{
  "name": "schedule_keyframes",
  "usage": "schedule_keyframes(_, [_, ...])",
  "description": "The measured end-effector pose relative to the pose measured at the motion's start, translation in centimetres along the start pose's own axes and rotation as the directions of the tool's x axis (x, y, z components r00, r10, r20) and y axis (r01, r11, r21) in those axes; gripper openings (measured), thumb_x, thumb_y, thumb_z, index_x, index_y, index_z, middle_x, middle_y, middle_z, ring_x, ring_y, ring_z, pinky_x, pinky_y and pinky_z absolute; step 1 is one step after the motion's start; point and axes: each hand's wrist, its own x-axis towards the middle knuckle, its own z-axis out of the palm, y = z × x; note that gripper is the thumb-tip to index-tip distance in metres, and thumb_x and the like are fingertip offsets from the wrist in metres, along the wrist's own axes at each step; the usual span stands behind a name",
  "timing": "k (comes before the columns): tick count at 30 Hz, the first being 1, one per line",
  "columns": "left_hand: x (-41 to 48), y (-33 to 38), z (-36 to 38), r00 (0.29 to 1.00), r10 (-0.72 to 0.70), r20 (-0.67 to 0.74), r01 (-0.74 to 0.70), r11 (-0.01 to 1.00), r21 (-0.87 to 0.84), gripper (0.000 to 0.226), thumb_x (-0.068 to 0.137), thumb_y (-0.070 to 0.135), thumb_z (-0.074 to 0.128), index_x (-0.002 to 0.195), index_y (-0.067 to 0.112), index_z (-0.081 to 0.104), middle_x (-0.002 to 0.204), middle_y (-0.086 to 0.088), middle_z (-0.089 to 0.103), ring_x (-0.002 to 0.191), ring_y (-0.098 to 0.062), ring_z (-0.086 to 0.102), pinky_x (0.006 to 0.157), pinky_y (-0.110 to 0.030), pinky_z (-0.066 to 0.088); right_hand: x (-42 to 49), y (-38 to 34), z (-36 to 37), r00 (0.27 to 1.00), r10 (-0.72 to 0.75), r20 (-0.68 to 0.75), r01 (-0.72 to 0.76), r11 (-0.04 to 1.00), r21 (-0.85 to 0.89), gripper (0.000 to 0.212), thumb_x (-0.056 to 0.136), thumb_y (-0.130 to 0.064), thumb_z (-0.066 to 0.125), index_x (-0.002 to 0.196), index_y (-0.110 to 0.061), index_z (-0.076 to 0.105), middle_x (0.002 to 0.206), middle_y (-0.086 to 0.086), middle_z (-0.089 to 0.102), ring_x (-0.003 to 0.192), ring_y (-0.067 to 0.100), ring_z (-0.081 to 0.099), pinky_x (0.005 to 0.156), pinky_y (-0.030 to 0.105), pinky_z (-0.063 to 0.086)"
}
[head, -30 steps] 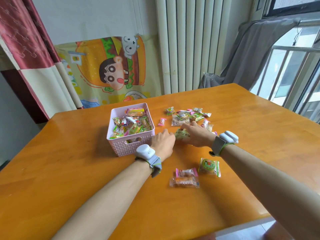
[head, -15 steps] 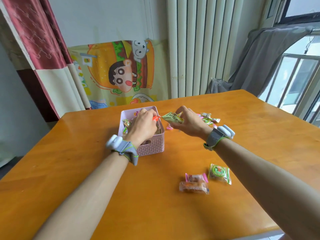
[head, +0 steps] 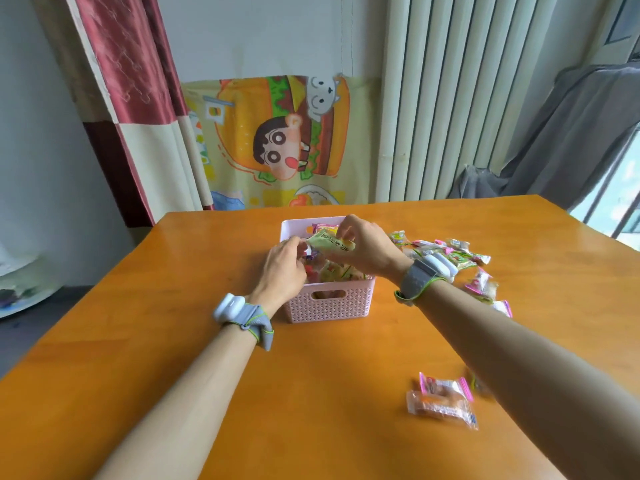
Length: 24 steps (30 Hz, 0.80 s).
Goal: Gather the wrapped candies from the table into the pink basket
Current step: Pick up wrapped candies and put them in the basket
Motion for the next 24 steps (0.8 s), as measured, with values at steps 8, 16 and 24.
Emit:
schedule_keyframes(8, [-0.7,-0.6,0.7,0.995,0.032,-0.091,-0.042,0.994,-0.105,0.046,0.081,-0.019,0.042,0.117,0.002,0.061,0.121,-0.015,0.056,0.116,-0.032,0.055,0.099,-0.029,0.037,1.0,-1.7,2.4,0.965,-0.158,0.208,0.175,0.982,-0.064,0.021,0.091,-0.015,0.066,0.108,-0.014,0.078,0.110,0.008,0.075,0.102,0.029,0.068,0.092,0.038,0.052])
schedule_keyframes(16, [-0.4,0.2,0.4,0.998,0.059,0.009,-0.058,0.998,-0.034,0.041,0.085,-0.012,0.043,0.109,0.007,0.071,0.124,-0.011,0.064,0.119,-0.031,0.058,0.102,-0.039,0.043,-0.4,-0.6,0.9,0.962,-0.174,0.211,0.201,0.973,-0.116,0.033,0.089,-0.008,0.054,0.114,-0.017,0.074,0.108,0.005,0.075,0.093,0.026,0.068,0.073,0.024,0.043])
schedule_keyframes(24, [-2.2,4.9,1.7,0.959,0.282,-0.032,-0.284,0.955,-0.088,0.022,0.093,0.010,0.052,0.108,0.016,0.067,0.115,0.002,0.058,0.115,-0.019,0.053,0.099,-0.035,0.043,-4.1,3.2,-2.9,0.991,-0.092,0.096,0.102,0.990,-0.099,0.023,0.089,-0.011,0.057,0.097,-0.022,0.076,0.080,-0.008,0.064,0.063,0.005,0.052,0.064,0.021,0.039])
